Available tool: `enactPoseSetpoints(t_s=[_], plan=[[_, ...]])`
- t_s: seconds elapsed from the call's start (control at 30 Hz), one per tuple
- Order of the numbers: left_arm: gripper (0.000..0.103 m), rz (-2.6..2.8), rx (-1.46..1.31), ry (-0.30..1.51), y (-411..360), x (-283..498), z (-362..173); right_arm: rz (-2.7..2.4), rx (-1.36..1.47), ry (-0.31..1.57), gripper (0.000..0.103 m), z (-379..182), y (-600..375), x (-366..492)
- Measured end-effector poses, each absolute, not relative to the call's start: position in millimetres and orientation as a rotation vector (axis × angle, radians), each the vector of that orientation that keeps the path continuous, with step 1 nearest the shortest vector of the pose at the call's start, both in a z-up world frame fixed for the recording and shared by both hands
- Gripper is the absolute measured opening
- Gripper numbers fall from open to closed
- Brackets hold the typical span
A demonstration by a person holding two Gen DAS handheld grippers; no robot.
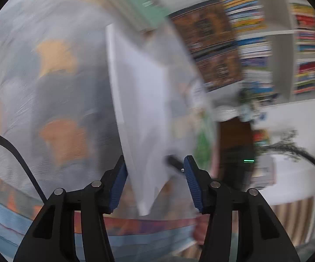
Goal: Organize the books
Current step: 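Grasp the white booklet edge with the left gripper and lift it upright, then carry the white booklet with the left gripper to the picture-book stack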
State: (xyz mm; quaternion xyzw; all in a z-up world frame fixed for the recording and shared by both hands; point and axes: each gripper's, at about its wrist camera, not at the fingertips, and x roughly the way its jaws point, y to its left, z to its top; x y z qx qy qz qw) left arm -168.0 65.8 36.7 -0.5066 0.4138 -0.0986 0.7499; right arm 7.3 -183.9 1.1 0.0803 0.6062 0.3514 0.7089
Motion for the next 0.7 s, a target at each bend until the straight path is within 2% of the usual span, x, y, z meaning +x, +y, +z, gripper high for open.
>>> enactPoseSetpoints(t_s=[0.03,0.1,0.17,0.2,0.37,0.47,0.63,0.7], plan=[[0.047,-0.216,-1.092,0.9,63,-165,40,0.786,0.211,1.358,0.039,-1,-187,10],[0.038,-0.177,-1.04,0.944,56,-155,35,0.79,0.236,1.366,0.039,-4,-189,11],[0.02,-0.118,-1.003,1.031,47,-144,14,0.788,0.253,1.37,0.039,-7,-188,9],[0.017,-0.099,-1.007,1.045,46,-143,8,0.786,0.268,1.374,0.039,-7,-193,10],[0.014,-0.123,-1.191,0.984,62,-141,3,0.774,0.425,1.483,0.04,-15,-223,13],[0.014,-0.194,-1.294,0.961,70,-127,10,0.791,0.592,1.521,0.053,-21,-239,14],[0.014,-0.241,-1.355,0.978,75,-120,13,0.847,0.774,1.527,0.053,-32,-227,22],[0.014,-0.231,-1.321,1.008,76,-119,14,0.835,0.76,1.486,0.042,-28,-216,24]])
